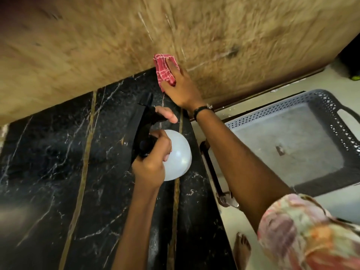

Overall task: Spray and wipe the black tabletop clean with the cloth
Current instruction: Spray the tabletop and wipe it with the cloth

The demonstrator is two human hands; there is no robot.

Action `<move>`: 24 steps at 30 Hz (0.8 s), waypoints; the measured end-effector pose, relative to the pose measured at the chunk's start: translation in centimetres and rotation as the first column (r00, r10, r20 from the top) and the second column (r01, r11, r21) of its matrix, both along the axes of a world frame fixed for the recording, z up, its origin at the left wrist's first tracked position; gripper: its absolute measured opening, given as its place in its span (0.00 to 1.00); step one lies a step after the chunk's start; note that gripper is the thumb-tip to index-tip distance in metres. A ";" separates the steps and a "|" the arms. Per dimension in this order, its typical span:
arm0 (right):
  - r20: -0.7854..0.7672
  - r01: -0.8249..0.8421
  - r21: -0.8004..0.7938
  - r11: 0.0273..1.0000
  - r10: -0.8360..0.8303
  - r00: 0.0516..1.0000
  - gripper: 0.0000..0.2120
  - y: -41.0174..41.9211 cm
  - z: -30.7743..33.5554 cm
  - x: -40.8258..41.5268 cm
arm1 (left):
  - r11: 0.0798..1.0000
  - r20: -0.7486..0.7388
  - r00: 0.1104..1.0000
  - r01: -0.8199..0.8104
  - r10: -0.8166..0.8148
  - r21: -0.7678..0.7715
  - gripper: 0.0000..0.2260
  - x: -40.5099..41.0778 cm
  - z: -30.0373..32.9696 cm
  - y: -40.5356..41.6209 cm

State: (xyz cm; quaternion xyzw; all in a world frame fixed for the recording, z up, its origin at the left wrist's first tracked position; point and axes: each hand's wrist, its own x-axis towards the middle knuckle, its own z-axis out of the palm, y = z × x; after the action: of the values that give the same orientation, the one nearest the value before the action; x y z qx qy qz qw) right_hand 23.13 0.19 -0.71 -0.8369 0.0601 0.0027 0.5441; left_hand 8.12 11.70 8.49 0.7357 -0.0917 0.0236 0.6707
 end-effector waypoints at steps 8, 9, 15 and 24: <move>-0.012 -0.069 0.124 0.990 0.071 0.997 0.30 -0.5 -0.1 -14.0 | 0.997 -0.052 0.997 0.047 -0.050 -0.055 0.14 0.0 -0.3 0.2; -0.033 -0.063 0.208 0.976 0.071 0.997 0.28 -0.6 0.1 -16.5 | 0.997 -0.057 0.996 0.059 -0.062 -0.054 0.14 -0.1 -0.2 0.3; -0.190 -0.076 0.366 0.927 0.154 0.970 0.25 -1.1 1.2 -30.5 | 0.989 -0.097 0.986 -0.142 0.137 -0.039 0.12 -4.1 0.6 2.4; -0.097 -0.268 -0.104 0.958 0.258 0.961 0.31 -1.1 2.1 -39.4 | 0.945 -0.109 0.946 -0.315 0.306 -0.087 0.06 -20.0 2.6 8.5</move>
State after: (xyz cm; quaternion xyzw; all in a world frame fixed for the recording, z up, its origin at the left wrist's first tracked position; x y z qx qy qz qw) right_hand -16.32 -0.90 1.43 -0.8668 -0.0294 0.1060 0.4864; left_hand -11.84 20.24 11.10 0.7056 0.0583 0.0991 0.6993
